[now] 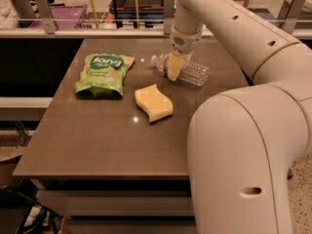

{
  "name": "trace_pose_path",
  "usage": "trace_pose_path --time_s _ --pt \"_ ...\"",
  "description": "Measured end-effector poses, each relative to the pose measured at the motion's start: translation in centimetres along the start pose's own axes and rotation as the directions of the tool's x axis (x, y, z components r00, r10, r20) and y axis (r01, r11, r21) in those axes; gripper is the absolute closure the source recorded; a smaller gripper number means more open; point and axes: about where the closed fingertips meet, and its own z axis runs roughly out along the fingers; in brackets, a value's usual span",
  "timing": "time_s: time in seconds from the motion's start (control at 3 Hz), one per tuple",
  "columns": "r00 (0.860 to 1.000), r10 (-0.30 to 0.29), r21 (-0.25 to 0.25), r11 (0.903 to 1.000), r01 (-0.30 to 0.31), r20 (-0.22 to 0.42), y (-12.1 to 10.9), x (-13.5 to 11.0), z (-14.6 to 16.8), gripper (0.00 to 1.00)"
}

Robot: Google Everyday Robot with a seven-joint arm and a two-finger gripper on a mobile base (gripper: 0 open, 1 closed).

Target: Place water bottle upright

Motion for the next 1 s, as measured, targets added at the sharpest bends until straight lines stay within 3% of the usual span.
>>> trace_pose_path --time_s 0.33,0.67,1.0 --pt "1.000 -0.001 0.002 1.0000 0.001 0.004 -0.09 -0.21 0.25 0.88" --pt "1.000 -0.001 0.002 1.0000 0.001 0.004 -0.10 -0.23 0.05 1.00" --pt "1.000 -0.001 0.002 1.0000 0.001 0.004 -0.10 -0.23 0.05 1.00"
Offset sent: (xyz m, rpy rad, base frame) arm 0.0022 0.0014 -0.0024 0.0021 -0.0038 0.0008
